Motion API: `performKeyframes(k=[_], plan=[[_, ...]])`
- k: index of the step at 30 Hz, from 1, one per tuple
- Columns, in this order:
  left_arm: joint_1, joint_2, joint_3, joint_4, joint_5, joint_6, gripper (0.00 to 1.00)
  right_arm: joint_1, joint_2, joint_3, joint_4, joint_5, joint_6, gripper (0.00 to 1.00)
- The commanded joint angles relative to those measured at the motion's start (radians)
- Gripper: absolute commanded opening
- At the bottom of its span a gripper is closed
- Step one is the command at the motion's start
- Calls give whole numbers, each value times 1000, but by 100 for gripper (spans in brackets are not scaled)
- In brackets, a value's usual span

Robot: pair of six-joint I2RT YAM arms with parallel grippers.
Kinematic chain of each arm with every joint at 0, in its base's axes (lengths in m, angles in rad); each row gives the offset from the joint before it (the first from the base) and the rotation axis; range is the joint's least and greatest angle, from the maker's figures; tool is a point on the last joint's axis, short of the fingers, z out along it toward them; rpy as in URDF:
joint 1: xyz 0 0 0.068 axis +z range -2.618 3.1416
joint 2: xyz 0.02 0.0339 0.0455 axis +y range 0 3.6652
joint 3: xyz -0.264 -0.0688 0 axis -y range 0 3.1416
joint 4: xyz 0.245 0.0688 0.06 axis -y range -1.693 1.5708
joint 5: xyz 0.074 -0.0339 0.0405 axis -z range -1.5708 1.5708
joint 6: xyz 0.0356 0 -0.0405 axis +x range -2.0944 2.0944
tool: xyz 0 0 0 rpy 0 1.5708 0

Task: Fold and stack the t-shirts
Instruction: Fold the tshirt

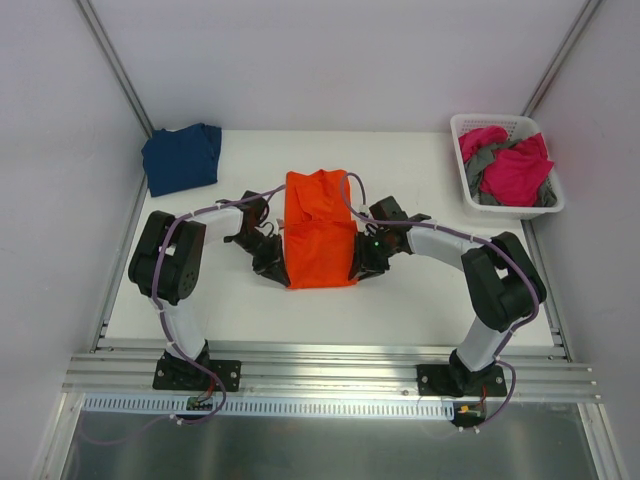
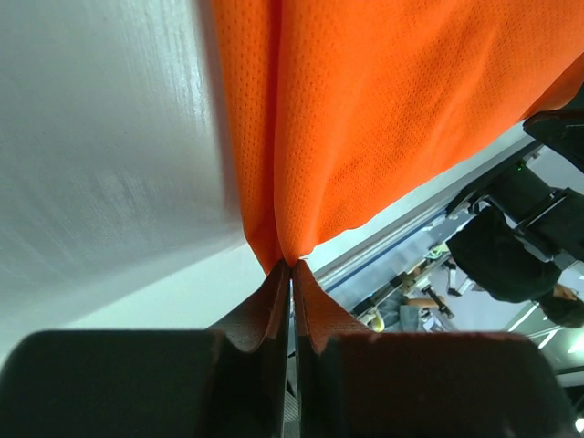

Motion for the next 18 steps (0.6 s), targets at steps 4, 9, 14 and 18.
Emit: performKeyframes(k=[4, 9, 14, 18], plan=[[0, 3, -2, -1, 37, -5, 0, 2, -11, 9, 24, -27, 2, 25], [4, -31, 30, -15, 32, 4, 0, 0, -35, 46, 7, -37, -12, 1], [13, -80, 76, -30, 28, 20, 0, -2, -71, 75, -12, -43, -16, 0], [20, -112, 94, -53, 26, 30, 0, -3, -91, 99, -28, -47, -18, 0]])
